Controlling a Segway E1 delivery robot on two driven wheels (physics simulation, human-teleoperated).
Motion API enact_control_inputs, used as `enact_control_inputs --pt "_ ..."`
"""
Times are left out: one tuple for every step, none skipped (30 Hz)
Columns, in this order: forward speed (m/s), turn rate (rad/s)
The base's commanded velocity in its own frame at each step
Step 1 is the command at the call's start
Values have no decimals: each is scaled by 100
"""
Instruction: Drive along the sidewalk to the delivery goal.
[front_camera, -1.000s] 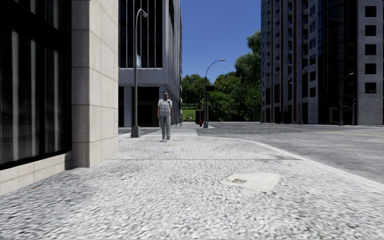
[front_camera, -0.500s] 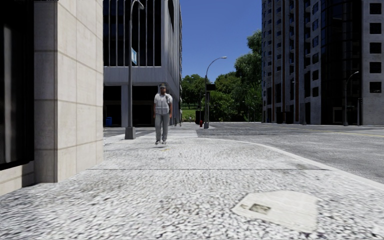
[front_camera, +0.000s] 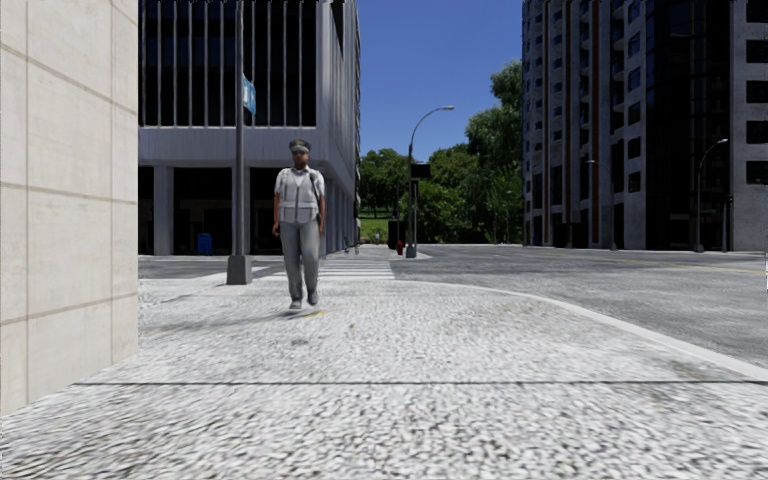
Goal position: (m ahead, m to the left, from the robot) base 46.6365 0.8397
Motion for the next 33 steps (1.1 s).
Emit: enact_control_inputs --pt "184 -120" --pt "183 -120" --pt "183 -120" --pt "183 -120" --pt "183 -77" --pt "183 -32" --pt "183 -10" --pt "183 -2" --pt "183 0" --pt "183 0" --pt "183 0" --pt "183 0" --pt "183 0" --pt "183 0" --pt "183 0" --pt "183 0" --pt "182 0" --pt "182 0" --pt "182 0" --pt "182 0" --pt "182 0" --pt "182 0" --pt "182 0" --pt "182 0" --pt "182 0" --pt "182 0" --pt "182 0" --pt "182 0" --pt "182 0" --pt "182 0" --pt "182 0" --pt "182 0" --pt "182 0"
